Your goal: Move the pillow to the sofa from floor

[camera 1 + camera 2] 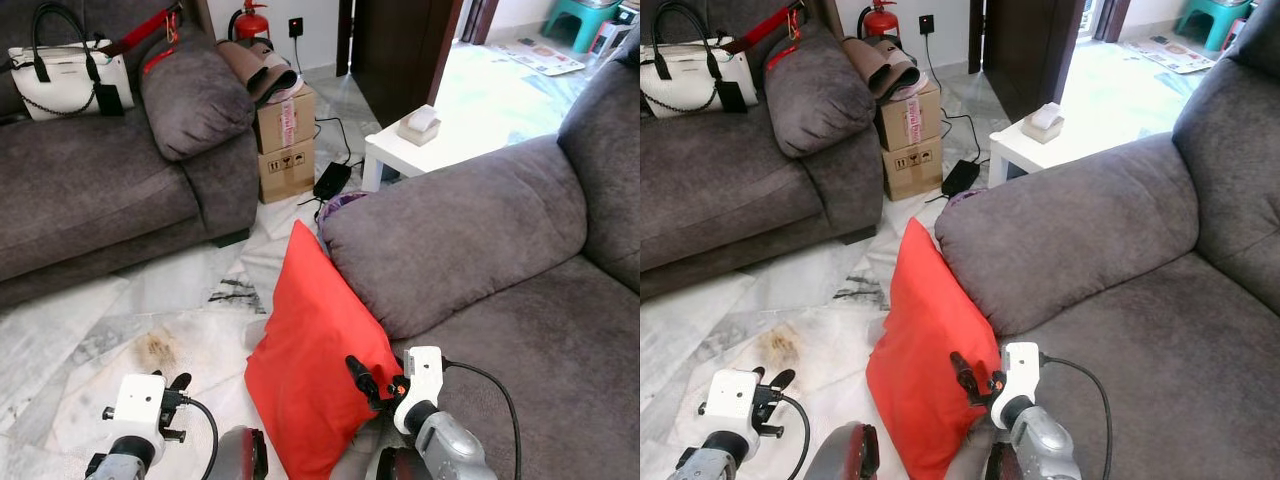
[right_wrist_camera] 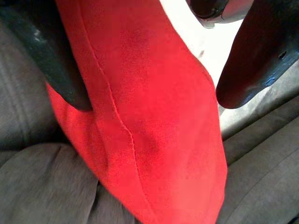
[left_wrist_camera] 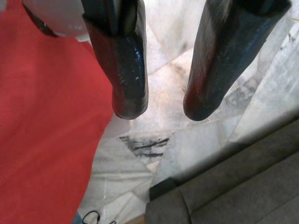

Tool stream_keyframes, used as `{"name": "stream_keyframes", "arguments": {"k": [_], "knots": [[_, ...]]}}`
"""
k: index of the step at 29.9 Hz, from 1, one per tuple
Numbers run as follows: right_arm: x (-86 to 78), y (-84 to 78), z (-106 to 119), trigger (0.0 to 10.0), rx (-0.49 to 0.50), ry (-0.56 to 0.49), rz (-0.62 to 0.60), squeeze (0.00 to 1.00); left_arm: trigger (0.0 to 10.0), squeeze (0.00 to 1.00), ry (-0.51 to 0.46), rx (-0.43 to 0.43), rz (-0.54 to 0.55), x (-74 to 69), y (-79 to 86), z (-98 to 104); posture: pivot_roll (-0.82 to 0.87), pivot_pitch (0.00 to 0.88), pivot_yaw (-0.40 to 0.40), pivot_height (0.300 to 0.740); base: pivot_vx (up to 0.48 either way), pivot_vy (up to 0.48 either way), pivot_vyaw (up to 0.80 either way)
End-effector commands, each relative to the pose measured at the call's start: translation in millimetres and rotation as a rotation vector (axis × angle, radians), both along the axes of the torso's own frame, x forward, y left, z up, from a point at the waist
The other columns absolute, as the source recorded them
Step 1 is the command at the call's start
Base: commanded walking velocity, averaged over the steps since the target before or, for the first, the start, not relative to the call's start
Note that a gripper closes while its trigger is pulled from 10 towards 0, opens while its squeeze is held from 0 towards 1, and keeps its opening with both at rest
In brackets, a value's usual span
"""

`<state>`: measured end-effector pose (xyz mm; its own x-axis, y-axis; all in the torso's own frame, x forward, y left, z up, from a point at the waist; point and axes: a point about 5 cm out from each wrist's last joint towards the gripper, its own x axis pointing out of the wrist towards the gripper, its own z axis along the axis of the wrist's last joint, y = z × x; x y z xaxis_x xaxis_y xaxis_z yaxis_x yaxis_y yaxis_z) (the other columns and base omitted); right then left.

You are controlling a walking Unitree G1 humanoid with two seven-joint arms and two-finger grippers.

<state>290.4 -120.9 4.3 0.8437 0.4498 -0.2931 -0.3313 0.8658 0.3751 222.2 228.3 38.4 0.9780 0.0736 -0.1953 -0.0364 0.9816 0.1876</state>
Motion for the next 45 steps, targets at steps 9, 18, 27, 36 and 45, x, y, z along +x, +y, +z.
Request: {"name": "stream_keyframes", "arguments": {"k": [9, 18, 27, 36, 45], "knots": [[1.9, 5.6, 1, 0.0, 0.036, 0.001, -0.064, 0.0, 10.0, 0.0, 0.011, -0.004, 0.001, -4.3, 0.8, 3, 0.2, 0.219, 0.04, 0.605, 0.0, 0.0, 0.0], [7.0, -0.5, 6, 0.0, 0.047, -0.03, -0.144, 0.0, 10.0, 0.0, -0.001, -0.01, 0.004, -3.1, -2.3, 6, 0.19, 0.219, 0.04, 0.605, 0.0, 0.0, 0.0], [7.3, -1.6, 7, 0.0, 0.064, -0.046, -0.152, 0.0, 10.0, 0.0, 0.0, -0.018, 0.003, -1.9, -5.2, 6, 0.19, 0.217, 0.035, 0.605, 0.0, 0.0, 0.0], [5.2, -0.6, 6, 0.0, 0.055, -0.059, -0.148, 0.0, 10.0, 0.0, 0.002, -0.028, -0.008, 1.0, -10.7, 4, 0.17, 0.205, 0.035, 0.605, 0.0, 0.0, 0.0], [-0.4, -3.3, 3, 0.0, 0.03, -0.078, -0.146, 0.0, 10.0, 0.0, 0.001, -0.034, -0.016, 5.9, -13.1, 3, 0.15, 0.173, 0.035, 0.605, 0.0, 0.0, 0.0]]}}
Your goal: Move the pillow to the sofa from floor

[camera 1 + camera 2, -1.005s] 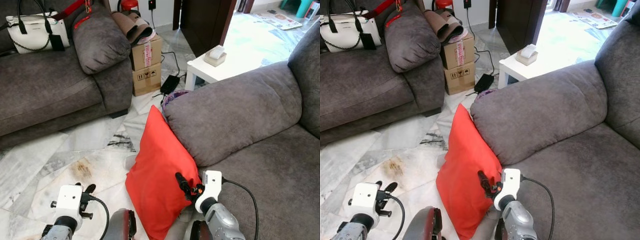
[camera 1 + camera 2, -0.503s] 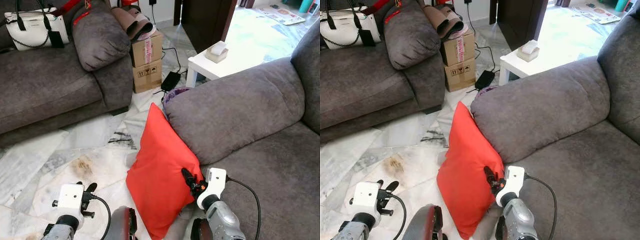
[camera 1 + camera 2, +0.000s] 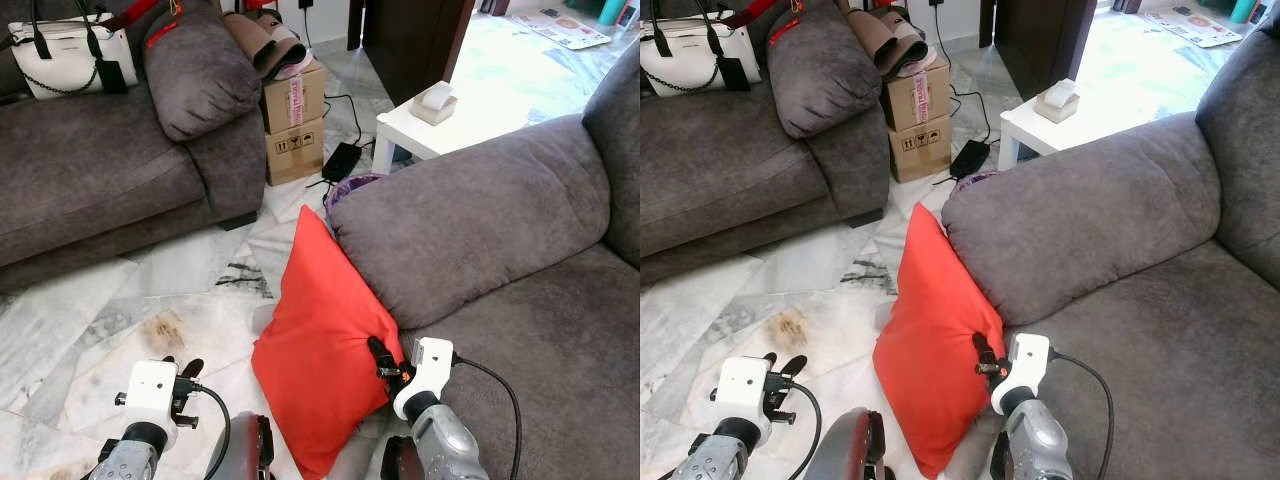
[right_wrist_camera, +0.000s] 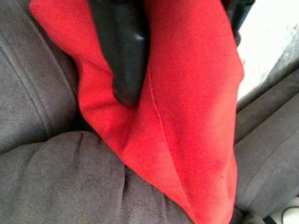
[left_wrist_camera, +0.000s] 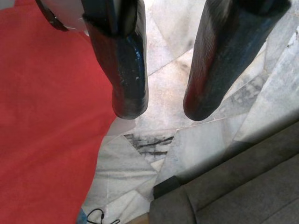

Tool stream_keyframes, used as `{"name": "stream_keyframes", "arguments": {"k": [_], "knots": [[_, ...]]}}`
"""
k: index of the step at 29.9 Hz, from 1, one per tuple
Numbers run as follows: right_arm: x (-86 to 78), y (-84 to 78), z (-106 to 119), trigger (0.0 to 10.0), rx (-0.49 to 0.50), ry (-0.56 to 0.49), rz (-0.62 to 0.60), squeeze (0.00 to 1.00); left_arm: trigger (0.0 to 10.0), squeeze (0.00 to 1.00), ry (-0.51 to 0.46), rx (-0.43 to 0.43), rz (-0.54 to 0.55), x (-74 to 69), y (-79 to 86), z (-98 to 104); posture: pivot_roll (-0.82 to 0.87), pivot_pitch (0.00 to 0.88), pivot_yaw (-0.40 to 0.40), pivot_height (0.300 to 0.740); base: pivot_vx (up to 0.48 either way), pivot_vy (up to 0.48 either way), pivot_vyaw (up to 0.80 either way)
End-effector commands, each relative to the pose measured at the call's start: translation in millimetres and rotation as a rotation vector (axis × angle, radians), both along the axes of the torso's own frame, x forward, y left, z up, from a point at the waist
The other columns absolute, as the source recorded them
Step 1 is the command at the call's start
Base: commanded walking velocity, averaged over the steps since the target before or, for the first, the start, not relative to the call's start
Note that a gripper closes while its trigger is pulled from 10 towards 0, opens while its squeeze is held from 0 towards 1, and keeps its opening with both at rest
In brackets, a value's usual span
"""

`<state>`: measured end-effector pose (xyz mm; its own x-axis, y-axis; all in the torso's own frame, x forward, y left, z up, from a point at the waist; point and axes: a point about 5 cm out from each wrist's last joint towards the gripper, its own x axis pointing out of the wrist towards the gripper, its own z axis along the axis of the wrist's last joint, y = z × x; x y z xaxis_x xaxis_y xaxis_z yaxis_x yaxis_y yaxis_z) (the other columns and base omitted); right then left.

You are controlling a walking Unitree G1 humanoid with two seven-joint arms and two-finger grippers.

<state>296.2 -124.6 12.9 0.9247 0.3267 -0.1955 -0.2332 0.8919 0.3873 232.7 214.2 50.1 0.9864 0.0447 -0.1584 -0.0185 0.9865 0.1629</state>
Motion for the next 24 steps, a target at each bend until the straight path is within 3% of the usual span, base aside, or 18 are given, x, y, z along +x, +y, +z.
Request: {"name": "stream_keyframes", "arguments": {"k": [1, 24], "knots": [[-6.2, 0.4, -6, 0.0, -0.013, 0.013, 0.005, 0.0, 10.0, 0.0, 0.041, -0.009, 0.008, -4.6, 1.0, -9, 0.15, 0.173, 0.035, 0.605, 0.0, 0.0, 0.0], [-11.5, 6.3, -9, 0.0, -0.031, -0.001, 0.042, 0.0, 10.0, 0.0, 0.019, -0.022, 0.005, 8.4, -3.6, -10, 0.13, 0.099, 0.016, 0.605, 0.0, 0.0, 0.0]]}}
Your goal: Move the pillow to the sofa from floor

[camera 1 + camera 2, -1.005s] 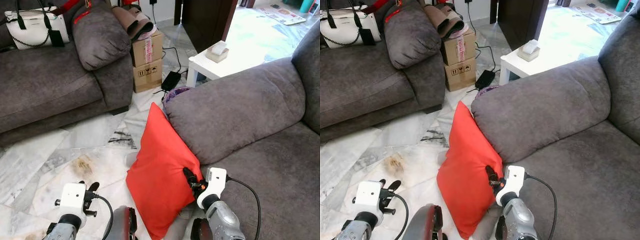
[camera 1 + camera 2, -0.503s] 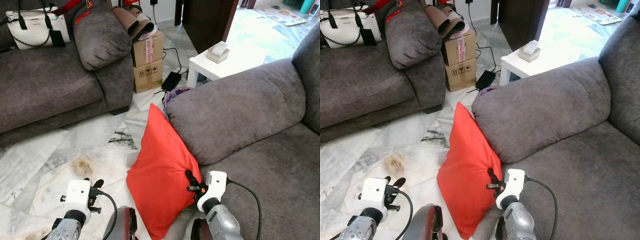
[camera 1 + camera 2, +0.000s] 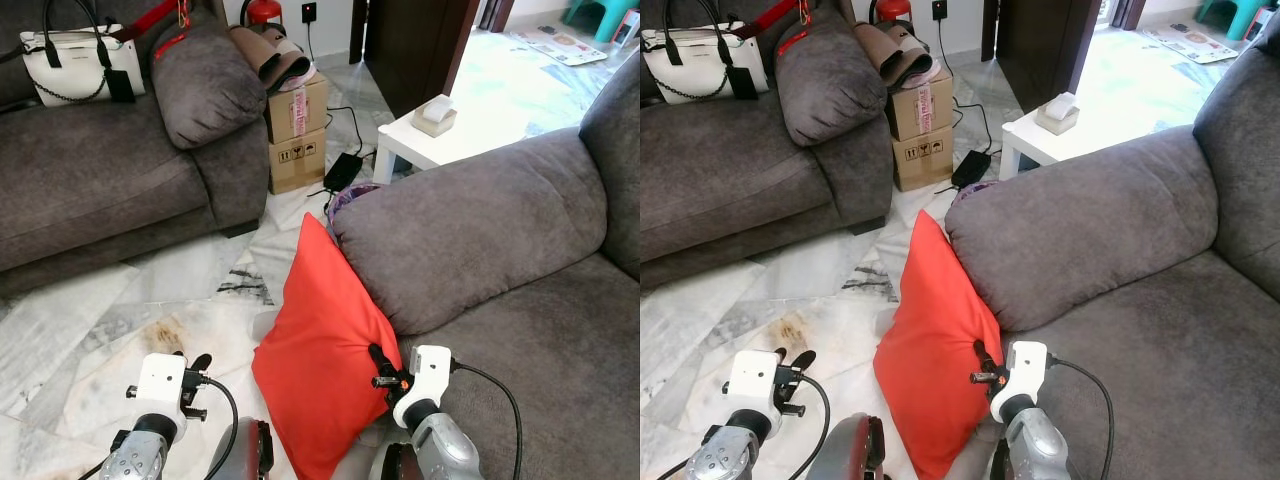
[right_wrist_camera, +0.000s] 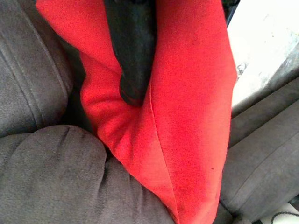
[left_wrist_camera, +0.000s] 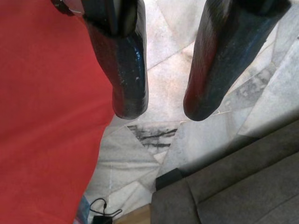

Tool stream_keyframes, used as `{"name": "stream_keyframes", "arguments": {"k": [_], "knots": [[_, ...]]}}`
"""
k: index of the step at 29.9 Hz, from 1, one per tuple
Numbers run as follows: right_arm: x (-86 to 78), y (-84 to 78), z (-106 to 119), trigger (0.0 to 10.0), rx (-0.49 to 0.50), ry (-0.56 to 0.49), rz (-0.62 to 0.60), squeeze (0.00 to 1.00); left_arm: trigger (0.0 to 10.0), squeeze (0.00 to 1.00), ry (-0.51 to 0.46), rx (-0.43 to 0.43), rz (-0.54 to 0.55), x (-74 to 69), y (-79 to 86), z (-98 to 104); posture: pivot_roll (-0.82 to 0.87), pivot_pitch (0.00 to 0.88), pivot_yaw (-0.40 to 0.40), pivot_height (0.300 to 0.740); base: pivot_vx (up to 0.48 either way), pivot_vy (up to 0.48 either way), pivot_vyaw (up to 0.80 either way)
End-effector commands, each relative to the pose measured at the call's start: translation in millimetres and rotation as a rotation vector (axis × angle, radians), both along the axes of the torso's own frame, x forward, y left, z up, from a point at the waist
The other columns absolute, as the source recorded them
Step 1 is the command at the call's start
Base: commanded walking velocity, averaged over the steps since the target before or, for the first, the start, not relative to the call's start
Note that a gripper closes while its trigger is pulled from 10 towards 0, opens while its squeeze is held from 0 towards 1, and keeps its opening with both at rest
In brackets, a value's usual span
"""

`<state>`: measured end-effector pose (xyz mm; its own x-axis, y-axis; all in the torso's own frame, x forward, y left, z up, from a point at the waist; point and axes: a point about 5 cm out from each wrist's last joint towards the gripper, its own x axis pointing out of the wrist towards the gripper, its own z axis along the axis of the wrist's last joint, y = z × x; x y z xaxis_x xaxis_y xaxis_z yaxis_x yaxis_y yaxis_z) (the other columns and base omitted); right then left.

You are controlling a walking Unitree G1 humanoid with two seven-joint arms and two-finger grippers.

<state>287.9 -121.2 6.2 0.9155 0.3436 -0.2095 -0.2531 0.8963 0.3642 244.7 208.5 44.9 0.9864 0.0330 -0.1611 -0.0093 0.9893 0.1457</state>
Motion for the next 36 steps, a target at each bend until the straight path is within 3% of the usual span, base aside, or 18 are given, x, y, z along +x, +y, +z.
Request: {"name": "stream_keyframes", "arguments": {"k": [1, 15, 17, 20, 26, 36], "knots": [[-3.2, 2.9, -1.9, 0.0, -0.005, -0.006, 0.018, 0.0, 10.0, 0.0, 0.016, -0.005, 0.014, -3.2, 2.0, -5.0, 0.13, 0.096, 0.015, 0.605, 0.0, 0.0, 0.0], [-2.1, -3.7, -3.8, 0.0, -0.051, 0.023, -0.017, 0.0, 10.0, 0.0, -0.002, -0.009, 0.035, 4.2, 4.8, -3.4, 0.13, 0.116, 0.002, 0.605, 0.0, 0.0, 0.0], [1.5, -5.9, -1.5, 10.0, -0.003, 0.033, -0.044, 0.0, 10.0, 0.0, -0.001, -0.011, 0.036, 3.8, 4.4, -4.2, 0.12, 0.124, 0.002, 0.605, 0.0, 0.0, 0.0], [3.9, -6.2, 3.3, 10.0, 0.03, -0.004, -0.049, 0.0, 10.0, 0.0, 0.002, -0.013, 0.036, 3.3, 3.5, -5.6, 0.11, 0.13, 0.002, 0.605, 0.0, 0.0, 0.0], [2.6, -4.8, 0.8, 10.0, -0.002, 0.016, -0.034, 0.0, 10.0, 0.0, 0.001, -0.017, 0.034, 4.2, 2.0, -6.0, 0.11, 0.136, 0.001, 0.605, 0.0, 0.0, 0.0], [-0.7, -3.9, -3.0, 10.0, -0.012, 0.033, -0.034, 0.0, 10.0, 0.0, 0.001, -0.019, 0.038, 3.2, 2.3, -7.1, 0.12, 0.137, 0.001, 0.675, 0.0, 0.0, 0.0]]}}
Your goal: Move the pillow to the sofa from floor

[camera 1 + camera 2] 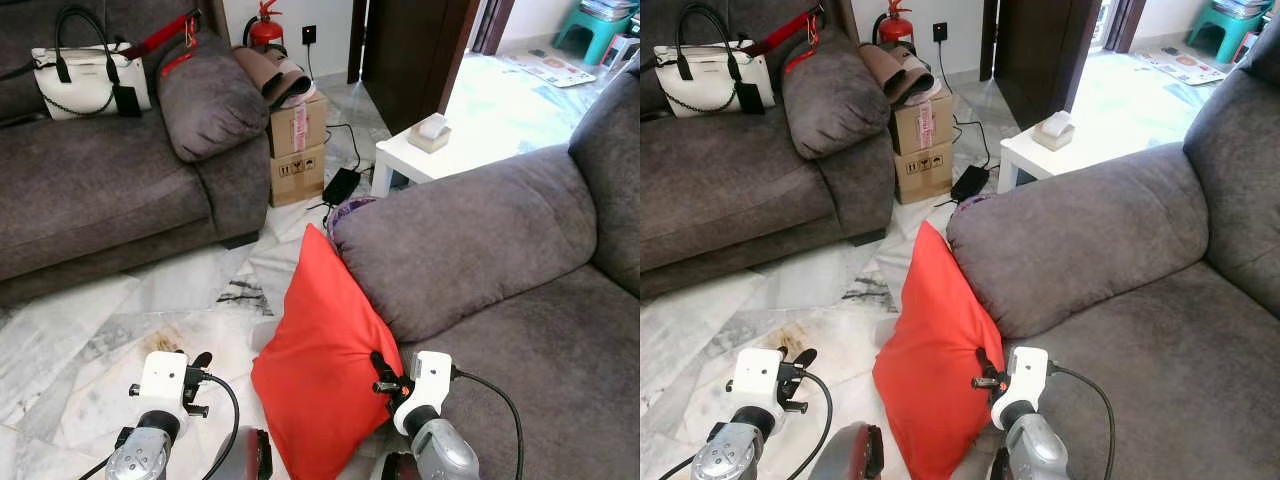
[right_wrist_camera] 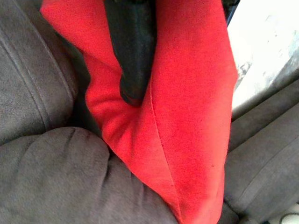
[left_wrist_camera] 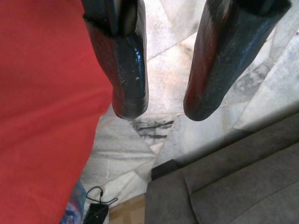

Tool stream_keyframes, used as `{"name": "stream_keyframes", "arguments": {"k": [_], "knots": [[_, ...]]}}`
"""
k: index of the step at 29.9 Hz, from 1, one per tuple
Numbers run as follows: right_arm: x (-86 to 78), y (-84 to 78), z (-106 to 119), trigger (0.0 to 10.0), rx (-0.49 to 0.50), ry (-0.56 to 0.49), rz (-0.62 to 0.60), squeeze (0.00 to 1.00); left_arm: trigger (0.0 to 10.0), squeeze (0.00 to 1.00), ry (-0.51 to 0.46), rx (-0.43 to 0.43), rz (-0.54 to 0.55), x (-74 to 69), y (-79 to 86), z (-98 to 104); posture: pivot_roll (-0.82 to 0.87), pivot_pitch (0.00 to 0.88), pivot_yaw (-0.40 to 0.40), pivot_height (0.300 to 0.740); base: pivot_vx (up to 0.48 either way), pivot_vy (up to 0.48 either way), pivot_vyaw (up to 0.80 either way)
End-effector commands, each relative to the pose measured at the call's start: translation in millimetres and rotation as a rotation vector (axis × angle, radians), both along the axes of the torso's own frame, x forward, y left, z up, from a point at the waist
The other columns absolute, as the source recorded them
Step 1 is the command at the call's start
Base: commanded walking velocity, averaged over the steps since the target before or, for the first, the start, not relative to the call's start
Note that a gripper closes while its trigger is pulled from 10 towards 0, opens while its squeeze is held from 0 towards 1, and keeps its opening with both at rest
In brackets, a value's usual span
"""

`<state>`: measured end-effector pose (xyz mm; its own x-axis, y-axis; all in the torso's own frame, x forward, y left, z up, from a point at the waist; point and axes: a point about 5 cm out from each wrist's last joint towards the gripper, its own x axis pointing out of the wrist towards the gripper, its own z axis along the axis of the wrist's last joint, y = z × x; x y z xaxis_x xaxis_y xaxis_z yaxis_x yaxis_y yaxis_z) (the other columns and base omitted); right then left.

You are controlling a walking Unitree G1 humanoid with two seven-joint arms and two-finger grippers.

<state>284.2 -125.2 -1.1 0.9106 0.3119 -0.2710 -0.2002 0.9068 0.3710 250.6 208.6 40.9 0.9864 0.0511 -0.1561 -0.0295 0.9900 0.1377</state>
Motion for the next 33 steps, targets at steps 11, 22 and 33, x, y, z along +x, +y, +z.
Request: {"name": "stream_keyframes", "arguments": {"k": [11, 22, 33], "knots": [[0.7, 1.2, 3.0, 10.0, 0.002, -0.032, -0.003, 0.0, 10.0, 0.0, 0.008, -0.008, 0.017, -4.0, 3.4, -3.1, 0.11, 0.144, 0.008, 0.74, 0.0, 0.0, 0.0], [0.1, 2.6, 2.5, 10.0, 0.008, -0.03, -0.007, 0.0, 10.0, 0.0, 0.005, -0.005, 0.008, -2.3, 3.8, -1.8, 0.11, 0.14, 0.018, 0.74, 0.0, 0.0, 0.0], [3.7, -0.7, 6.5, 10.0, 0.005, -0.052, -0.022, 0.0, 10.0, 0.0, -0.002, -0.002, -0.013, 1.0, 4.3, 2.0, 0.12, 0.128, 0.025, 0.74, 0.0, 0.0, 0.0]]}}
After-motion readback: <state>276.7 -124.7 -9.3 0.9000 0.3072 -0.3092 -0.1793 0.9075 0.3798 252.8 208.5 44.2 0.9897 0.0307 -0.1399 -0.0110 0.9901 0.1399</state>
